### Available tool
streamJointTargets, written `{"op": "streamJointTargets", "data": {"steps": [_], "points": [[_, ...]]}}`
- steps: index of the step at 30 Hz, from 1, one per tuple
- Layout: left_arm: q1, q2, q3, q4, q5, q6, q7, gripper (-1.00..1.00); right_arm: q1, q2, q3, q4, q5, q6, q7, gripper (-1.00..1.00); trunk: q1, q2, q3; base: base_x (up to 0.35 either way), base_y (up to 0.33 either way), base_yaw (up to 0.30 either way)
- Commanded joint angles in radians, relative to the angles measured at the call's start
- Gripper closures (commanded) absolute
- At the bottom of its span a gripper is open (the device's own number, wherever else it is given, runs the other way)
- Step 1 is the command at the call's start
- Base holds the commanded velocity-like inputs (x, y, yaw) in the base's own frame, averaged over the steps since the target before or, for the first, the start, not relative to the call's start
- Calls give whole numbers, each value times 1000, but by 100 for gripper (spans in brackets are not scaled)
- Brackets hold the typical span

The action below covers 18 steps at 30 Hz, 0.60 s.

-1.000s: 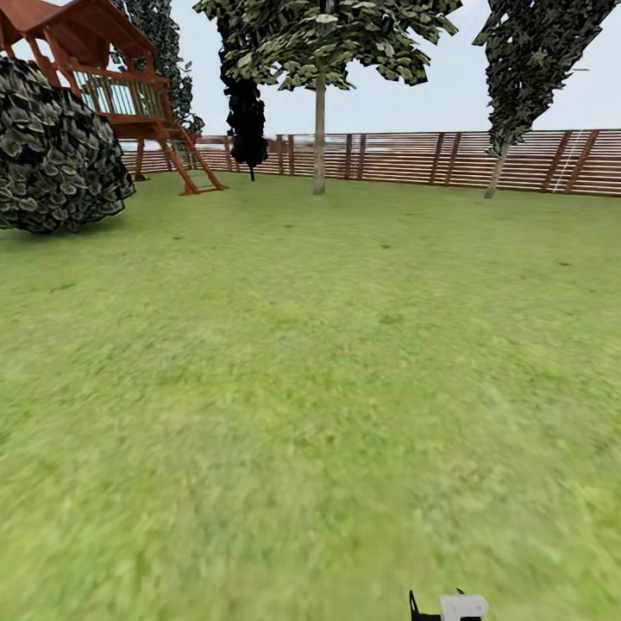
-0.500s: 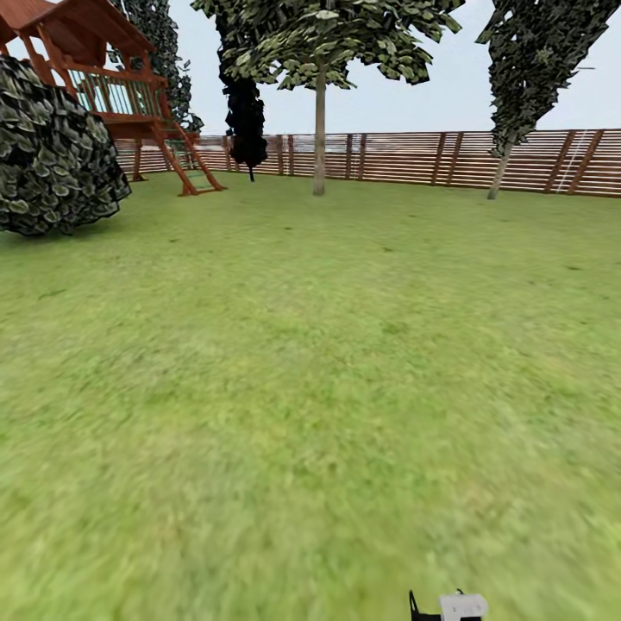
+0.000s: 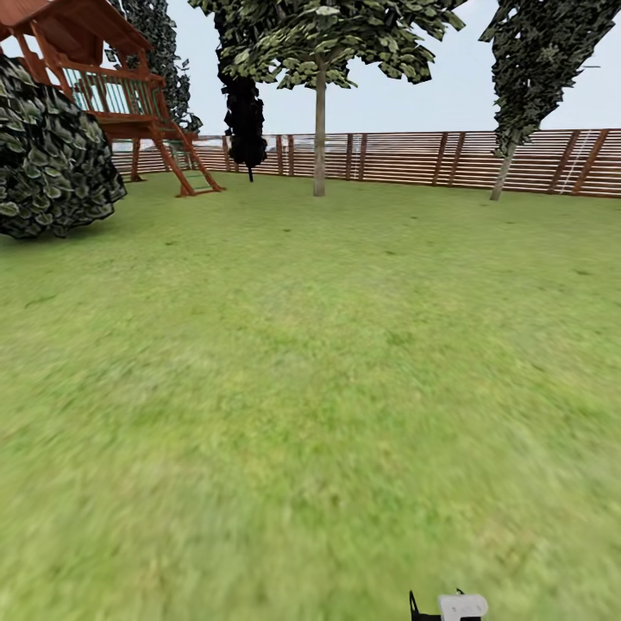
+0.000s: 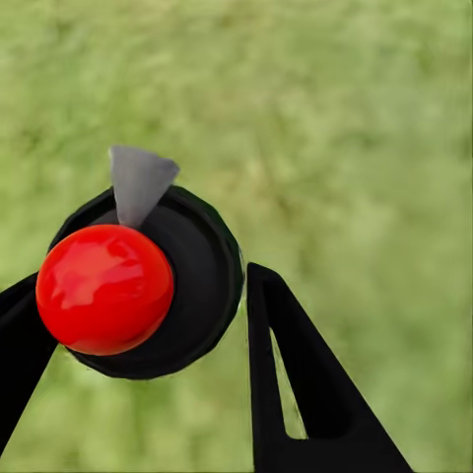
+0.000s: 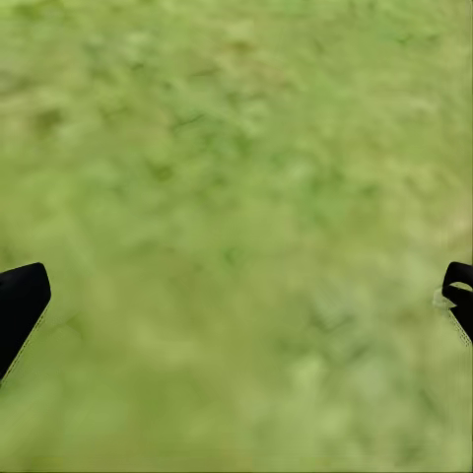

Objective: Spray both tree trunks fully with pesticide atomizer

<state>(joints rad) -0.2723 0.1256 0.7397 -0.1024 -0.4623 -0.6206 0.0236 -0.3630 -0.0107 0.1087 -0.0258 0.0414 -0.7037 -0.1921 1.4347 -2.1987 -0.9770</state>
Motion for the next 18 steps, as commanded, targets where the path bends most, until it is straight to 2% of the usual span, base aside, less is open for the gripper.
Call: {"op": "streamJointTargets", "data": {"steps": [1, 18], "points": [[-1, 0, 7, 1, -10, -4, 2, 100, -1, 0, 8, 1, 5, 0, -10, -100, 0, 0, -1, 339, 0, 0], [-1, 0, 7, 1, -10, -4, 2, 100, -1, 0, 8, 0, 5, 0, -10, -100, 0, 0, -1, 339, 0, 0]]}}
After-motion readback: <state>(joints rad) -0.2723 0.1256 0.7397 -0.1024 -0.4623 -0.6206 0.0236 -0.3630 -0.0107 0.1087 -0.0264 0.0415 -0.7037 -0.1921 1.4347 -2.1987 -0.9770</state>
